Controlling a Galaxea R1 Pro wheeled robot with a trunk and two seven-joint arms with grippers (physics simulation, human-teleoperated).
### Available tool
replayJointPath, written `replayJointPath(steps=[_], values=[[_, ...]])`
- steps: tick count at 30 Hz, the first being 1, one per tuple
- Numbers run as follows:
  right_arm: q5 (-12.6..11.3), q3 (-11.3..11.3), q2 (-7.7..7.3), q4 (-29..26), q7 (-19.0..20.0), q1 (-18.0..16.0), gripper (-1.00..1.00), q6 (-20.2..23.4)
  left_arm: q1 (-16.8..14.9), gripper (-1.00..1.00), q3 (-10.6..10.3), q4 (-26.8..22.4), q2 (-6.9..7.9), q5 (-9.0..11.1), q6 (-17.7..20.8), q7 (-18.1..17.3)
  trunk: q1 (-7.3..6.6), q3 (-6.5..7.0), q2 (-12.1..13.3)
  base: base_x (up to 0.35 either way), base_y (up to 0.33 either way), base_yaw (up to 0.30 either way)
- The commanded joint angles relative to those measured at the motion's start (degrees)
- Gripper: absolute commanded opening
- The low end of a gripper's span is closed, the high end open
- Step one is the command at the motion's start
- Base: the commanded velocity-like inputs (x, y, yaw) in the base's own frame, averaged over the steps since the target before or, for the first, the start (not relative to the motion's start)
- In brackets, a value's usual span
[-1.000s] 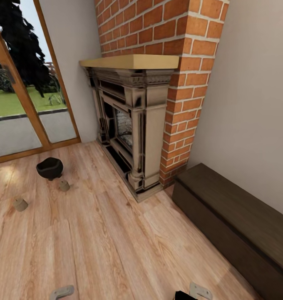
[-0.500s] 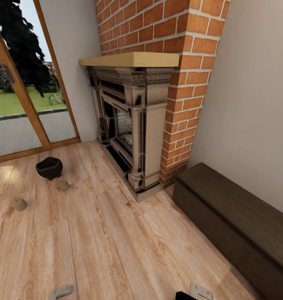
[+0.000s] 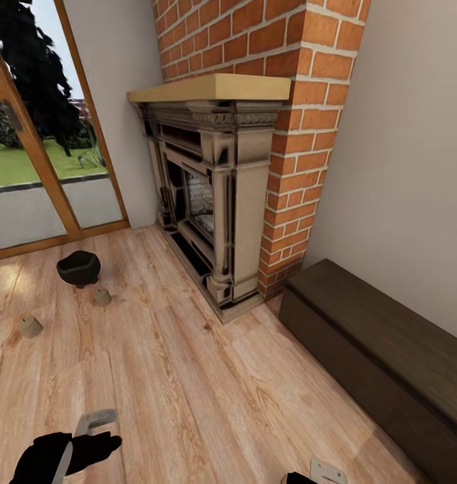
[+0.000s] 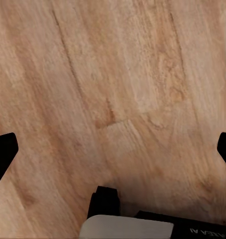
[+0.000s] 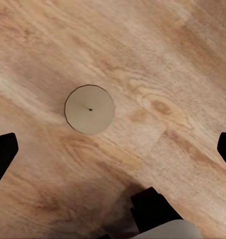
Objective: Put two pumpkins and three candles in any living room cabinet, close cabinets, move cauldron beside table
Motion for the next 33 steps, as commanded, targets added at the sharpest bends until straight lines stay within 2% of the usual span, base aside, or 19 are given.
replayJointPath(steps=[1, 5, 10, 28, 33], values=[[0.01, 0.00, 0.09, -0.03, 0.00, 0.00, 1.00, 0.00, 0.01, 1.00, 0.01, -1.93, -0.10, -0.03, 1.56, -0.36, 0.23, -0.19, -0.42, 0.000, 0.000, 0.000], [0.00, 0.01, 0.40, -0.33, 0.00, 0.00, 1.00, 0.02, 0.01, 1.00, -0.21, -4.09, -0.42, -0.03, 3.33, -1.03, 1.11, -0.91, -2.02, 0.000, 0.000, 0.000], [-0.03, -0.03, 0.74, -0.56, 0.00, -0.02, 1.00, 0.29, 0.01, 1.00, -4.25, -5.25, -1.32, -0.09, 4.36, -1.36, 2.20, -1.80, -4.02, 0.000, 0.000, 0.000], [-0.10, -0.08, 0.67, -0.58, -0.04, -0.07, 1.00, 0.08, 0.01, 1.00, -4.56, -5.43, -1.19, -0.01, 4.52, -1.43, 6.16, -5.04, -11.24, 0.000, 0.000, 0.000], [-0.14, -0.28, 0.88, -0.92, -0.62, -0.49, 1.00, 1.27, 0.01, 1.00, -4.51, -6.53, -1.14, 0.02, 6.04, -1.45, 7.26, -5.93, -13.25, 0.000, 0.000, 0.000]])
